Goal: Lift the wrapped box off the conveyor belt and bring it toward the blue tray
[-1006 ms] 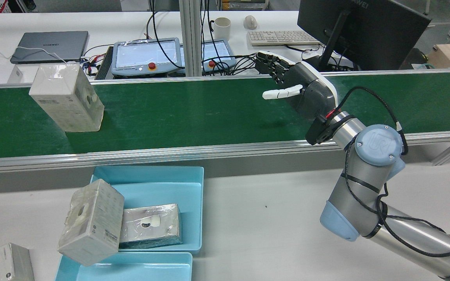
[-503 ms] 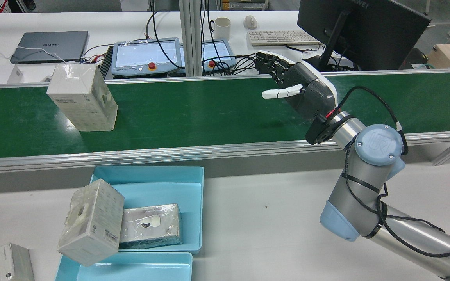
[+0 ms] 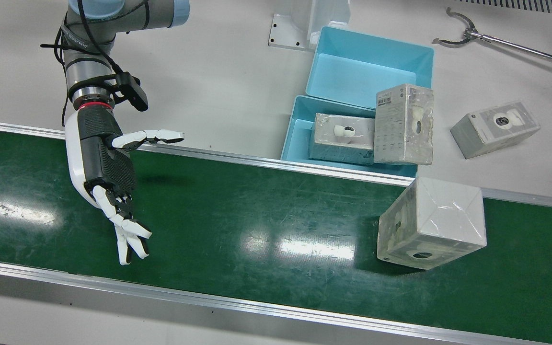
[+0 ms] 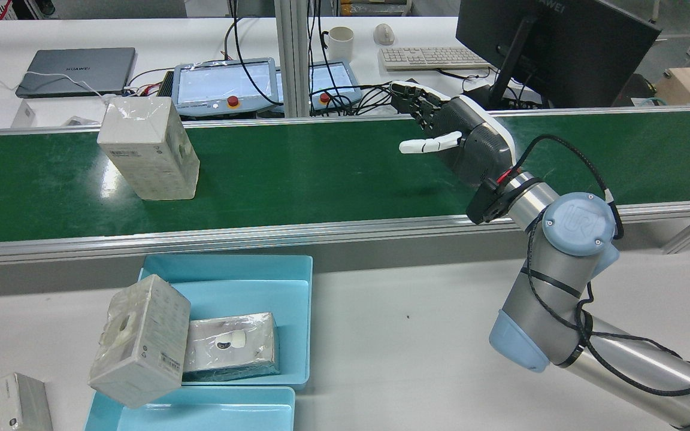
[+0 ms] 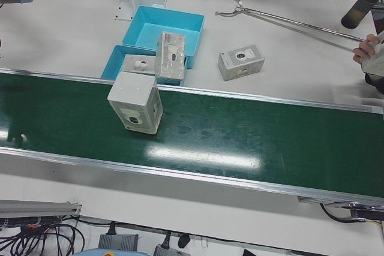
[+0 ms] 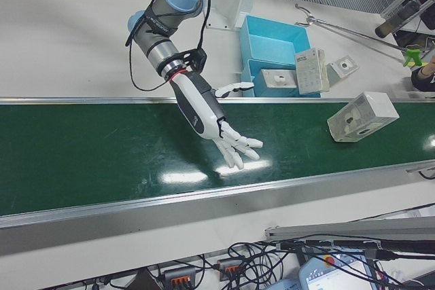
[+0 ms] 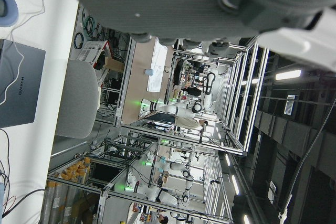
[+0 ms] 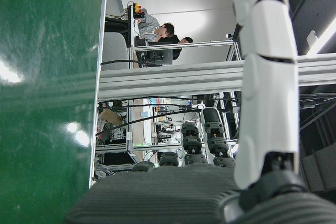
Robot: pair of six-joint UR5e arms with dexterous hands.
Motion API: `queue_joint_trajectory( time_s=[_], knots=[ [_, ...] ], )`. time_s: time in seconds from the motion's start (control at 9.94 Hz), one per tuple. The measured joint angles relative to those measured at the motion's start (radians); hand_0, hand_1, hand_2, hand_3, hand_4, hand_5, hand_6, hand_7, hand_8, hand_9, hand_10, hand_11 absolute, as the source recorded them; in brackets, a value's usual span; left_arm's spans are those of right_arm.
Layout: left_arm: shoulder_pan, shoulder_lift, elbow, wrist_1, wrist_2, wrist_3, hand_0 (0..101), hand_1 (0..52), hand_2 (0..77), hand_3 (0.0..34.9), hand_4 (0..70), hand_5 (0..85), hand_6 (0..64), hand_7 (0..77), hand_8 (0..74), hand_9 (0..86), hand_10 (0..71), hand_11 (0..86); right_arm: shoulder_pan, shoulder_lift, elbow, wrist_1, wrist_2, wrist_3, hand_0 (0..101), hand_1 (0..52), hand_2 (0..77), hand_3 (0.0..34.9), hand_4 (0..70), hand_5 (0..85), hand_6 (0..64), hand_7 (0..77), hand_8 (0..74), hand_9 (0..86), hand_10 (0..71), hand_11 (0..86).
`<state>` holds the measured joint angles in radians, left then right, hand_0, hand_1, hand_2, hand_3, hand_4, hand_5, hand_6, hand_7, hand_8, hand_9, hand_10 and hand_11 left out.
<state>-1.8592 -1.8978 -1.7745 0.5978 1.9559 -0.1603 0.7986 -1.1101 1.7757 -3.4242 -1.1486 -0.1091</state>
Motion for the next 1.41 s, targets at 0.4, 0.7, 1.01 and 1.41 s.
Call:
queue_joint_trajectory(
  time_s=[0.4,0.7,1.01,1.41],
  knots=[
    [0.0,0.0,0.0,0.0,0.0,0.0,0,0.0,1.1,0.0,0.0,1.1,0.5,0.5,0.5,0.0,0.5,0.5,-0.015,0.008,-0.013,-0.002,0.0,-0.034,48,12.0,7.1,0.0,12.0,17.5,3.8,4.4,0.5,3.3,0.0,0.5],
    [0.0,0.0,0.0,0.0,0.0,0.0,0,0.0,0.5,0.0,0.0,1.1,0.5,0.5,0.5,0.0,0.5,0.5,-0.017,0.011,-0.028,-0.001,0.001,-0.035,48,14.2,10.4,0.0,11.5,17.5,3.8,4.4,0.5,3.3,0.0,0.5],
    [0.0,0.0,0.0,0.0,0.0,0.0,0,0.0,0.5,0.0,0.0,1.1,0.5,0.5,0.5,0.0,0.5,0.5,-0.018,0.012,-0.031,-0.001,0.001,-0.034,48,15.8,10.9,0.0,10.4,17.5,3.8,4.4,0.5,3.3,0.0,0.5],
    [0.0,0.0,0.0,0.0,0.0,0.0,0,0.0,0.5,0.0,0.0,1.1,0.5,0.5,0.5,0.0,0.5,0.5,-0.018,0.012,-0.031,-0.001,0.001,-0.032,48,15.8,11.4,0.0,9.8,17.5,3.3,4.4,0.5,3.3,0.0,0.5]
  ],
)
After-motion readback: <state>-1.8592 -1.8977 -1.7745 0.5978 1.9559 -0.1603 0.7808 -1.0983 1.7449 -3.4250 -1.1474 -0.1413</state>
